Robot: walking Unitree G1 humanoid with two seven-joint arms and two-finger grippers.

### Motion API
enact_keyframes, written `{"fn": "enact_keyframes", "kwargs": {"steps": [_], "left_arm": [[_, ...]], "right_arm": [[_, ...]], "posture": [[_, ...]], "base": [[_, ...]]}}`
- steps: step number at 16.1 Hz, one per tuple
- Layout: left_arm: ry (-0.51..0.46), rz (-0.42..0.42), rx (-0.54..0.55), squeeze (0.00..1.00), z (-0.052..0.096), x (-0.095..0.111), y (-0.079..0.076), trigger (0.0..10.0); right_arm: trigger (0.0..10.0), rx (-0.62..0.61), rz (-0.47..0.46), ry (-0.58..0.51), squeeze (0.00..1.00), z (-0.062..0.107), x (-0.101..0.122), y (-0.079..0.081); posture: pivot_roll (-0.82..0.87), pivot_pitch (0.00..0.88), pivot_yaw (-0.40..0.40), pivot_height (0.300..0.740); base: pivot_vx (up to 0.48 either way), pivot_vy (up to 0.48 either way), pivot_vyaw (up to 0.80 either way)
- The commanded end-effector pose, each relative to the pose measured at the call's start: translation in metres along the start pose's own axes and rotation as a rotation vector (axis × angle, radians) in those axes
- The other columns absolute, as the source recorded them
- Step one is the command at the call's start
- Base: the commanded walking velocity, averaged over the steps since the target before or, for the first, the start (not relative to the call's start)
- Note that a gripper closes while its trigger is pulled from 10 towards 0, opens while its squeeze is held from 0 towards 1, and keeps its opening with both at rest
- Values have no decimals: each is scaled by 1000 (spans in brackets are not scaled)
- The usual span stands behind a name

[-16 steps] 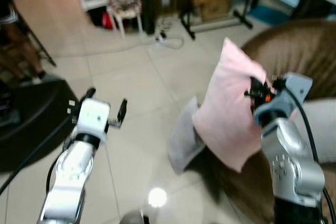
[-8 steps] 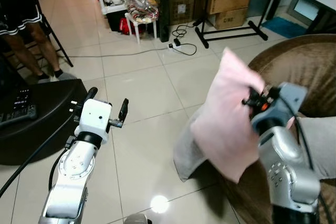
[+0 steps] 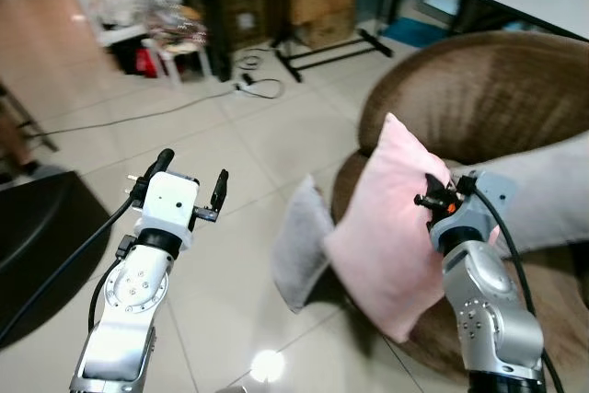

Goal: Move the pillow to the sofa from floor

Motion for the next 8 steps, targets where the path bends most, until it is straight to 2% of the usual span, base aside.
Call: {"fn": "enact_keyframes", "kwargs": {"steps": [1,3,8], "left_arm": [[4,-3,-2,0,0,-2,2,10000],[-6,6,-10,0,0,-1,2,10000],[-10,7,-19,0,1,-1,4,10000]], "right_arm": [[10000,26,-2,-46,0,0,7,5],[10000,27,-5,-50,0,0,5,5],[10000,14,-10,-59,0,-1,4,4]], "posture": [[-87,0,50,740],[-85,0,54,740],[-83,0,57,740]], "base": [[0,0,-800],[0,0,-800],[271,0,-800]]}}
Point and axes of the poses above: a point about 5 cm out from each wrist's last joint towards the gripper, its own z axis pointing back from the gripper into the wrist, its own x axis along the axis of the wrist's last joint, y = z × x, the point moved 2 cm from there along -z, pointing out of the wrist towards the gripper, and after that the axes turned 5 degrees about -z, right-handed, at the moved point
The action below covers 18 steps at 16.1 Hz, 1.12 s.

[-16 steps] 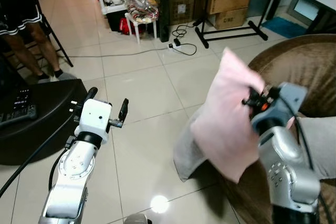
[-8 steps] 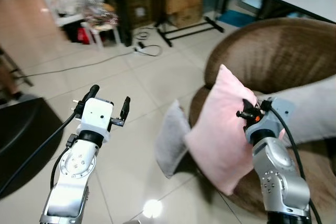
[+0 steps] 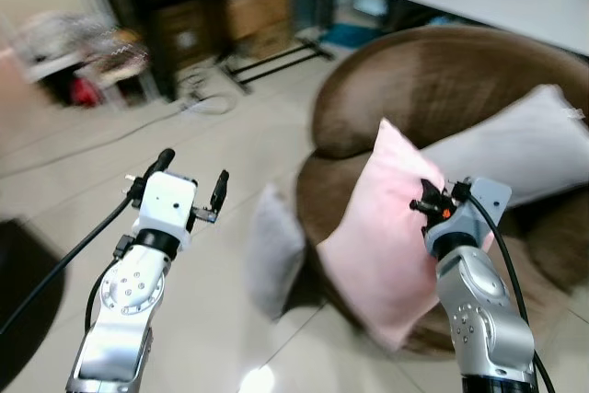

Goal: Move the pillow to the sofa from floor

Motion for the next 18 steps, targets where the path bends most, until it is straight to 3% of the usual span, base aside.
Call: {"fn": "enact_keyframes", "kwargs": {"steps": [1,18], "left_arm": [[0,-4,-2,0,0,-1,3,10000],[1,-5,-25,0,-3,-2,4,10000]], "right_arm": [[10000,22,1,-59,0,-2,11,6],[10000,-16,12,-85,0,-3,16,-7]], "posture": [[-81,0,61,740],[-87,0,71,740]], "base": [[289,0,-800],[286,0,-800]]}}
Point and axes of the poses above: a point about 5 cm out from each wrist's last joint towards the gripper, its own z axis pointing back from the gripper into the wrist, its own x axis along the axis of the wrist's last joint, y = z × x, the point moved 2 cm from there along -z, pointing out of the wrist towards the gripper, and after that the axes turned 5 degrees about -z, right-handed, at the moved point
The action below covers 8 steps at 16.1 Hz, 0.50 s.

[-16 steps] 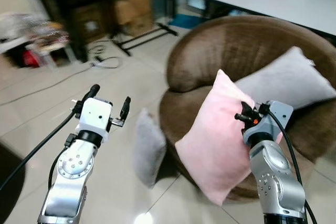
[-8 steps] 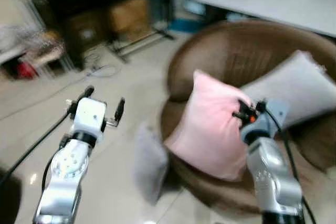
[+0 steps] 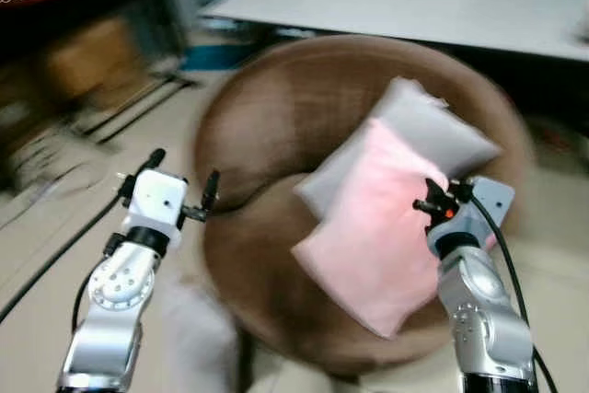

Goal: Move the pillow to the sofa from floor

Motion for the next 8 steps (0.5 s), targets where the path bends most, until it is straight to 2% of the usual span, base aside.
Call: {"fn": "enact_keyframes", "kwargs": {"steps": [1,4,6,7,8], "left_arm": [[-19,1,-19,0,0,4,-1,10000],[-21,18,-115,0,5,3,-10,10000],[11,-1,-192,0,13,-3,-16,10000],[38,-21,-283,0,22,-8,-23,10000],[51,-30,-323,0,27,-10,-25,10000]], "right_arm": [[10000,43,-12,-65,0,-1,16,8],[10000,189,22,-5,0,-2,11,27],[10000,268,38,6,0,-3,12,39],[10000,333,53,23,0,-5,16,49],[10000,361,61,36,0,-6,19,53]], "posture": [[-88,0,70,740],[-85,0,69,740],[-79,0,63,740],[-70,0,52,740],[-65,0,45,740]], "base": [[247,0,-419],[0,0,0],[0,0,0],[0,0,0],[0,0,0]]}}
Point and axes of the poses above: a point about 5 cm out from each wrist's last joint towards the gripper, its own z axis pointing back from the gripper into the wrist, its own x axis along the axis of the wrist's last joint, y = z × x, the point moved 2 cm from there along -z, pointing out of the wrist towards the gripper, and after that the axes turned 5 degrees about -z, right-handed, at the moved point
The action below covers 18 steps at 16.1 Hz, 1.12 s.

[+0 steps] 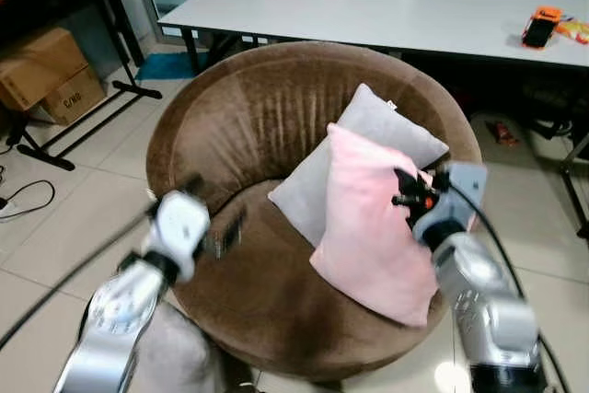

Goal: Move the pillow to the sofa from floor

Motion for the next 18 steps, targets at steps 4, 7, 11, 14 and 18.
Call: {"fn": "enact_keyframes", "kwargs": {"steps": [4,7,11,14,18], "left_arm": [[37,-13,-99,0,17,-3,1,10000],[57,-11,-148,0,27,-4,-6,10000],[77,-2,-175,0,37,-4,-12,10000],[91,4,-200,0,39,-5,-18,10000],[90,9,-214,0,39,-4,-22,10000]], "right_arm": [[10000,121,-53,-15,0,-10,31,23],[10000,170,-122,34,0,-15,33,33],[10000,122,-142,84,0,-43,21,41],[10000,122,-85,237,0,-73,-26,61],[10000,35,32,251,1000,-85,-41,61]], "posture": [[-49,0,29,740],[-41,0,21,740],[-27,0,4,740],[-21,0,3,740],[-6,0,-11,740]], "base": [[0,0,0],[0,0,0],[0,0,0],[0,0,0],[0,0,0]]}}
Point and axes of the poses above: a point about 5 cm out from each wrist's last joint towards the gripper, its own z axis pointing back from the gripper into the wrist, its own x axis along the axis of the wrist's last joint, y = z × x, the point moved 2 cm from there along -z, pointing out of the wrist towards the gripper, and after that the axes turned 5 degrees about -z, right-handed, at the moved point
